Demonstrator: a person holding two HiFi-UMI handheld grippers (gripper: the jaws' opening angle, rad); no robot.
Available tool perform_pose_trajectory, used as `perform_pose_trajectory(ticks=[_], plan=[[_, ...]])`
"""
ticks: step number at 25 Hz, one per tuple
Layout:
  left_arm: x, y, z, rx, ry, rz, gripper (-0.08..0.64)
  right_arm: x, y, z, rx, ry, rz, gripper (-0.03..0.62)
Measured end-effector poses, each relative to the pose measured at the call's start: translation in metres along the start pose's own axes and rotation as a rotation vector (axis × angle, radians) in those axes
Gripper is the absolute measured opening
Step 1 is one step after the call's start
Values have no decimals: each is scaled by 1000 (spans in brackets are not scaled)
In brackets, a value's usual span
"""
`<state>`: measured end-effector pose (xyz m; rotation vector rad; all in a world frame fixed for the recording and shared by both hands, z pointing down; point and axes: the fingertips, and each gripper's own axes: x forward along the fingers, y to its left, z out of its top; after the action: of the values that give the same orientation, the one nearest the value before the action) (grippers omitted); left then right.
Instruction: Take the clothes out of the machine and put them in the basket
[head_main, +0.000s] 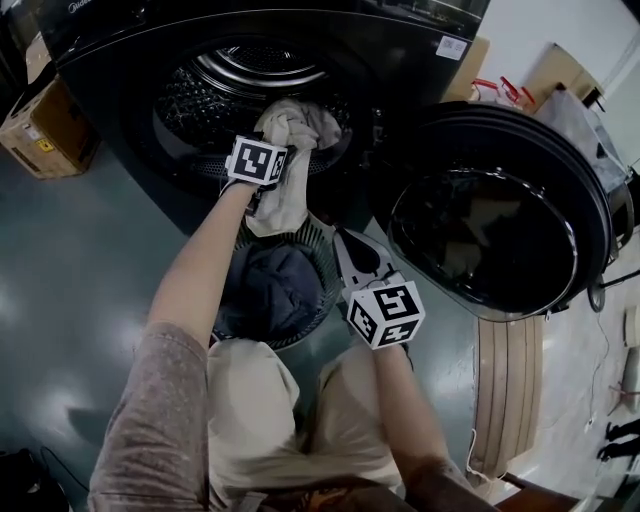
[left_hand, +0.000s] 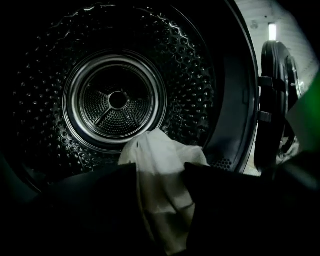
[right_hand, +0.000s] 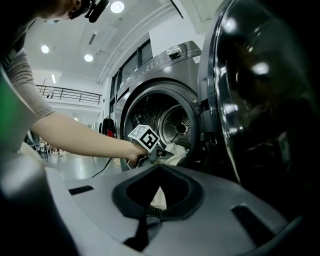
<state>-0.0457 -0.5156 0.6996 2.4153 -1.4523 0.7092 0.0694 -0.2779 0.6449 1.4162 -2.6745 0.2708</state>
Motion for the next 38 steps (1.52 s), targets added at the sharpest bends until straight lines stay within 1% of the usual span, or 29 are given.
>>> perform_pose_trajectory(ticks=[1, 2, 3, 4, 6, 10, 12, 14, 18, 23, 26, 28, 30, 32, 33, 34, 35, 38], plan=[[-1, 0, -1, 13, 9, -2, 287, 1, 2, 0, -4, 2, 4, -2], [-3, 0, -2, 18, 16, -4, 217, 2, 3, -1, -11, 4, 8, -2], [-5, 1, -2, 12, 19, -6, 104, 3, 5, -1, -17, 7, 13, -2], [-8, 0, -3, -5, 16, -15, 24, 4, 6, -2, -22, 10, 17, -3], [-16, -4, -3, -41, -1, -53, 20, 6, 8, -3, -27, 16, 25, -3], [-46, -20, -5, -31, -46, -125, 18, 9, 9, -8, -40, 26, 36, -2], [-71, -29, -10, -49, -61, -171, 18, 11, 9, -10, -41, 31, 43, -2], [-97, -38, -17, -52, -61, -205, 18, 12, 8, -12, -40, 33, 48, -2], [-147, -59, -37, -51, -64, -248, 17, 12, 9, -15, -40, 37, 61, -2], [-206, -97, -65, -72, -52, -326, 17, 14, 11, -16, -31, 36, 79, -2], [-233, -122, -75, -92, -40, -369, 17, 14, 14, -17, -26, 37, 90, -2], [-242, -137, -76, -77, -35, -396, 17, 14, 13, -18, -11, 38, 91, -2], [-244, -144, -77, -40, -27, -399, 17, 14, 14, -19, -5, 40, 93, -3], [-240, -138, -77, -29, -32, -361, 21, 13, 15, -19, -8, 41, 95, -2], [-237, -131, -76, -36, -42, -328, 73, 13, 15, -19, -9, 40, 95, -2], [-233, -123, -73, -45, -55, -292, 215, 12, 14, -18, -9, 39, 94, -2], [-229, -115, -70, -50, -67, -261, 326, 12, 13, -18, -7, 39, 93, -2], [-210, -92, -52, -45, -104, -196, 372, 11, 12, -18, -5, 39, 89, -3]])
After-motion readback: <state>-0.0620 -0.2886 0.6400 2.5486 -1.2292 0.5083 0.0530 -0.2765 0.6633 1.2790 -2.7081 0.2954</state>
